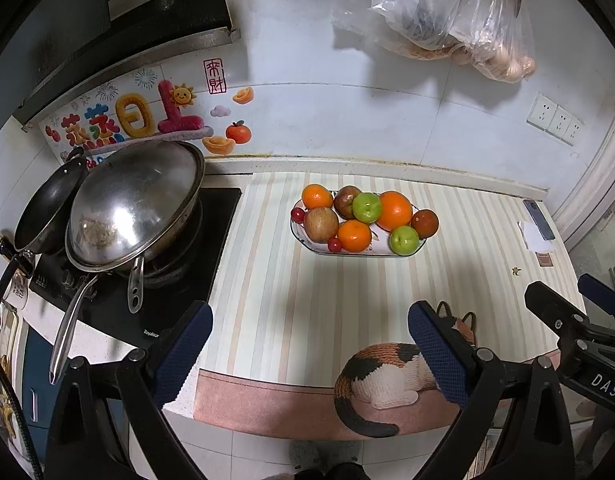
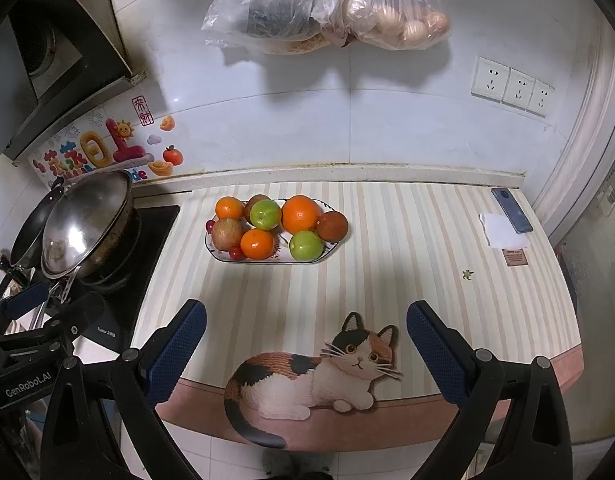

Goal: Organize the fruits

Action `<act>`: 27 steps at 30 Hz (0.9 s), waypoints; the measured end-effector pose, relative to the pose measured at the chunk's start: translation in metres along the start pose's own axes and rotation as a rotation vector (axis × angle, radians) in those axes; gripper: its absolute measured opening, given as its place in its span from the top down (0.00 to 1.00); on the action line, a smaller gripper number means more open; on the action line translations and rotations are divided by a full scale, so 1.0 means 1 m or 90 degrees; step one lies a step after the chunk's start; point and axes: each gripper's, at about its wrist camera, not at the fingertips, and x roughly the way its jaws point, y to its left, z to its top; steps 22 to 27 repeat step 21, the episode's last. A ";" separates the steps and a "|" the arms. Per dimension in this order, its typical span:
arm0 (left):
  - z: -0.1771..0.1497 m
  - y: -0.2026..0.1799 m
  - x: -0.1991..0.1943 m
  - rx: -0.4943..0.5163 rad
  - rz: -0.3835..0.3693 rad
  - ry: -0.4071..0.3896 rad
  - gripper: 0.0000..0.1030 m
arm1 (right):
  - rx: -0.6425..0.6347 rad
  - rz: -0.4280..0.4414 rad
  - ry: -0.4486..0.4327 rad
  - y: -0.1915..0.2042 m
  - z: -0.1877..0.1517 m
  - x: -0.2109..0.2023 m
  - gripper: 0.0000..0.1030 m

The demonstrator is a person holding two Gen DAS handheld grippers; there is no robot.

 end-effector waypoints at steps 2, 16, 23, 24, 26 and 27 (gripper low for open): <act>0.000 0.000 0.000 -0.001 0.000 0.001 0.03 | 0.001 0.001 0.001 0.000 0.000 0.000 0.01; -0.001 0.000 -0.001 -0.001 -0.001 0.002 0.03 | -0.001 0.002 0.002 0.001 0.001 0.000 0.01; -0.002 0.001 0.000 -0.005 -0.002 -0.002 0.03 | -0.002 0.003 0.003 0.001 0.002 0.000 0.01; -0.002 0.001 0.000 -0.005 -0.002 -0.002 0.03 | -0.002 0.003 0.003 0.001 0.002 0.000 0.01; -0.002 0.001 0.000 -0.005 -0.002 -0.002 0.03 | -0.002 0.003 0.003 0.001 0.002 0.000 0.01; -0.002 0.001 0.000 -0.005 -0.002 -0.002 0.03 | -0.002 0.003 0.003 0.001 0.002 0.000 0.01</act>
